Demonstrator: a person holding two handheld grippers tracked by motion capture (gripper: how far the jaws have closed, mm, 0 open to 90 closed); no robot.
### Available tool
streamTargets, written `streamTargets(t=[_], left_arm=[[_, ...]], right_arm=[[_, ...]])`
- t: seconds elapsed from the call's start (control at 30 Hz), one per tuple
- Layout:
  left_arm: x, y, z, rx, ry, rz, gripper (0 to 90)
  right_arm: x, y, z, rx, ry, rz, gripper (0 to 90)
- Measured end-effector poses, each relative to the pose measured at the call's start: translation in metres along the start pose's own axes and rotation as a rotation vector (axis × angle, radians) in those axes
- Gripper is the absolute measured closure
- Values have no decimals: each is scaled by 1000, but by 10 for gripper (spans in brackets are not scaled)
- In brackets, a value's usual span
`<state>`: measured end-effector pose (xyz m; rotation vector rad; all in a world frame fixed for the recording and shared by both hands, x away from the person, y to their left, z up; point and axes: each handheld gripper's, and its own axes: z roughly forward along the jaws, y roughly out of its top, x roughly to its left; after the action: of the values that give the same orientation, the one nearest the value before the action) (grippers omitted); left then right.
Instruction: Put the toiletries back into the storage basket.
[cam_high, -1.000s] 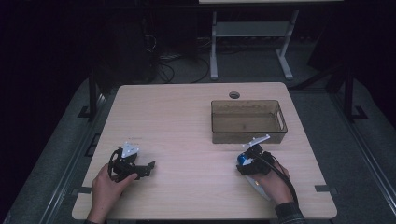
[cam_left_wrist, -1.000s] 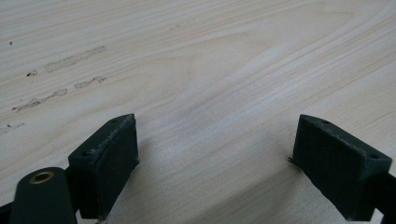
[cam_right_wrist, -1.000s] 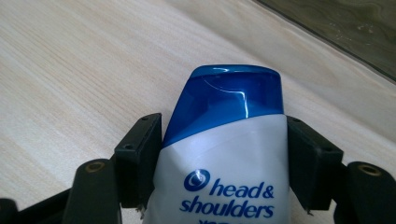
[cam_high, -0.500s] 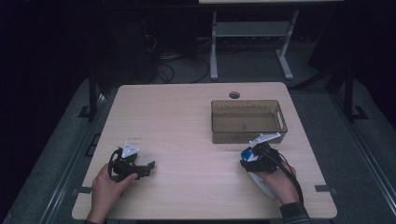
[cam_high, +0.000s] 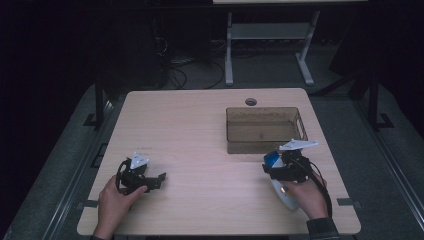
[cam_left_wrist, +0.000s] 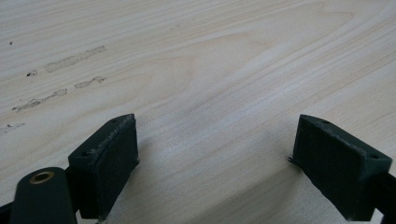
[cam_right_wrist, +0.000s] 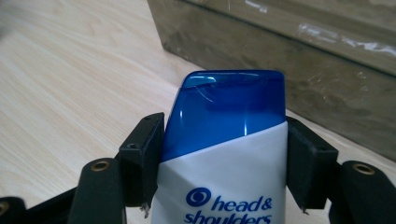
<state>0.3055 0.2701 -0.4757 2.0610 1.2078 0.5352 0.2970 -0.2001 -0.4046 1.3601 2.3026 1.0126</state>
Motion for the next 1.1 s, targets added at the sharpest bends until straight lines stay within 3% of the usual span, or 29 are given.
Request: streamTargets(t=[0.57, 1.1], left_arm=[[0, 0, 0, 0, 0, 0, 129], [0, 0, 0, 0, 0, 0, 129]], right_arm=[[-7, 3, -27, -139, 50, 39, 369], [-13, 11, -44, -277, 94, 23, 368]])
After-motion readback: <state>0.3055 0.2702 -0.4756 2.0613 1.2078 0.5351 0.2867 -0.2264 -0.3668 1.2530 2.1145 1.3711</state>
